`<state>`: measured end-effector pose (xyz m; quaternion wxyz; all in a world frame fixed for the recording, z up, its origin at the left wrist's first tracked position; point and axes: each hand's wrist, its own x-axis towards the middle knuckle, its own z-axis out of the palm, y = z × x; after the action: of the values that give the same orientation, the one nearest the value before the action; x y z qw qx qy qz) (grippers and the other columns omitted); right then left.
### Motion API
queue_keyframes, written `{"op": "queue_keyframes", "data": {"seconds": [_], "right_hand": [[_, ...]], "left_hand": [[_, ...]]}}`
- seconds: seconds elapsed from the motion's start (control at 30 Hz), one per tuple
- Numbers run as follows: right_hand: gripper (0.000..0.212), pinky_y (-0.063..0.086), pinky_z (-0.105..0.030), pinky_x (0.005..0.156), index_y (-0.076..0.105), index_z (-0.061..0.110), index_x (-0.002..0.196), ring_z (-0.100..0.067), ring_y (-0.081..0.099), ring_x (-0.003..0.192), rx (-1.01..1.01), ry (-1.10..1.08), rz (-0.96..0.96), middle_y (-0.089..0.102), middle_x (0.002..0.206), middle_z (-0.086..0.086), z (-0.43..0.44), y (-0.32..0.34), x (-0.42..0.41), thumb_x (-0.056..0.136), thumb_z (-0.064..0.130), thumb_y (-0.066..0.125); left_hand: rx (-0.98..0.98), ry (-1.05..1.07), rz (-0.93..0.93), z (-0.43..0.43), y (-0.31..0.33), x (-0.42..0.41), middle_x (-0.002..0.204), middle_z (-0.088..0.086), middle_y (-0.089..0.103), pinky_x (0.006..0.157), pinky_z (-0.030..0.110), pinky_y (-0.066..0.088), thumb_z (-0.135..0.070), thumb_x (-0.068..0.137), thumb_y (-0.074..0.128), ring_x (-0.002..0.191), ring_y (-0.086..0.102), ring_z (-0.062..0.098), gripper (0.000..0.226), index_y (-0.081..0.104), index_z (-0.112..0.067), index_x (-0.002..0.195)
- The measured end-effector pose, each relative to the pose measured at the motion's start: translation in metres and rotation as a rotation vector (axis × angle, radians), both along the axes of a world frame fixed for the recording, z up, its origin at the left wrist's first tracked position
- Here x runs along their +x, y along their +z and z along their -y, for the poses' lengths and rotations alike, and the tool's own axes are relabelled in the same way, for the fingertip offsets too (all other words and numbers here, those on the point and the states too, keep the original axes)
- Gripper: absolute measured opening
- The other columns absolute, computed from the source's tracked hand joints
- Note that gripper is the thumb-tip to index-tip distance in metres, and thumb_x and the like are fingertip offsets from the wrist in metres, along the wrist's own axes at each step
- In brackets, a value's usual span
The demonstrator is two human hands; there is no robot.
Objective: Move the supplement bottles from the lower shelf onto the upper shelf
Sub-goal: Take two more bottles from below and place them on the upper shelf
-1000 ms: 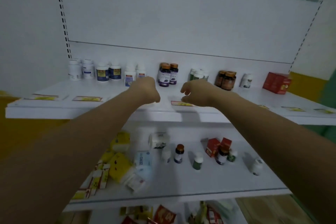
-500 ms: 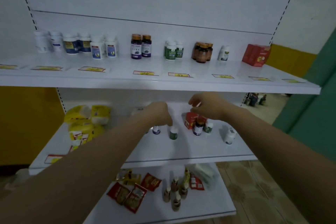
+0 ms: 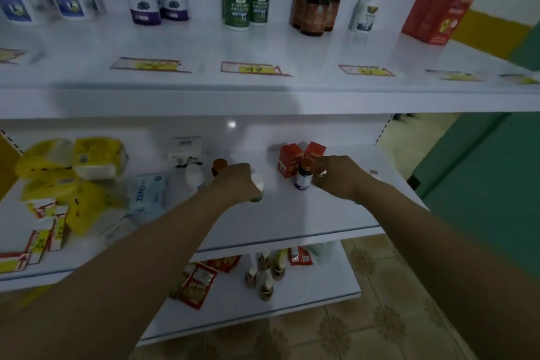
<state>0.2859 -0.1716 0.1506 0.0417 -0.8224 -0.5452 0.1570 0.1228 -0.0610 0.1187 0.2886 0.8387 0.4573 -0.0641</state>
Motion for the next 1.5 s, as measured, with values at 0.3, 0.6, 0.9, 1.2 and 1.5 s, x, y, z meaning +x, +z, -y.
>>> {"op": "queue_keyframes", "data": {"seconds": [0.3, 0.6, 0.9, 1.2, 1.5], "right_hand": [[0.042, 0.041, -0.023, 0.092, 0.048, 0.011, 0.135, -0.025, 0.053, 0.119, -0.077, -0.071, -0.121, 0.053, 0.133, -0.010, -0.038, -0.083, 0.047, 0.093, 0.014, 0.054], [0.034, 0.043, -0.022, 0.064, 0.049, 0.007, 0.117, -0.022, 0.058, 0.081, 0.056, -0.145, -0.087, 0.060, 0.106, -0.014, -0.091, -0.153, 0.114, 0.087, 0.015, 0.059], [0.032, 0.047, -0.030, 0.080, 0.051, 0.008, 0.114, -0.025, 0.060, 0.095, 0.180, -0.134, -0.159, 0.063, 0.110, -0.011, -0.120, -0.180, 0.127, 0.088, 0.019, 0.064], [0.039, 0.037, -0.023, 0.088, 0.054, 0.018, 0.125, -0.021, 0.051, 0.113, 0.174, 0.049, -0.328, 0.057, 0.123, -0.004, -0.095, -0.183, 0.107, 0.088, 0.012, 0.063], [0.051, 0.045, -0.025, 0.092, 0.047, 0.016, 0.133, -0.019, 0.058, 0.112, 0.270, -0.225, -0.991, 0.058, 0.125, -0.002, -0.027, -0.178, 0.075, 0.087, 0.010, 0.066]], "left_hand": [[-0.047, 0.115, 0.034, -0.026, -0.072, 0.030, 0.127, 0.021, 0.051, 0.085, 0.034, 0.047, -0.023, 0.088, 0.063, 0.112, 0.054, 0.032, 0.058, 0.038, 0.000, 0.135], [-0.036, 0.249, 0.072, -0.061, -0.125, 0.083, 0.143, 0.020, 0.038, 0.102, 0.039, 0.039, -0.015, 0.086, 0.065, 0.130, 0.041, 0.034, 0.073, 0.023, -0.002, 0.145], [0.073, 0.335, 0.156, -0.071, -0.165, 0.095, 0.131, 0.015, 0.047, 0.093, 0.035, 0.043, -0.012, 0.086, 0.062, 0.120, 0.049, 0.032, 0.050, 0.043, -0.008, 0.132], [-0.128, 0.523, 0.418, -0.035, -0.171, 0.096, 0.121, 0.006, 0.062, 0.089, 0.029, 0.044, -0.012, 0.071, 0.078, 0.113, 0.056, 0.026, 0.049, 0.060, -0.015, 0.117], [-0.352, 0.581, 0.596, 0.013, -0.144, 0.060, 0.112, 0.008, 0.063, 0.082, 0.026, 0.046, -0.017, 0.073, 0.080, 0.104, 0.057, 0.021, 0.046, 0.062, -0.005, 0.113]]}}
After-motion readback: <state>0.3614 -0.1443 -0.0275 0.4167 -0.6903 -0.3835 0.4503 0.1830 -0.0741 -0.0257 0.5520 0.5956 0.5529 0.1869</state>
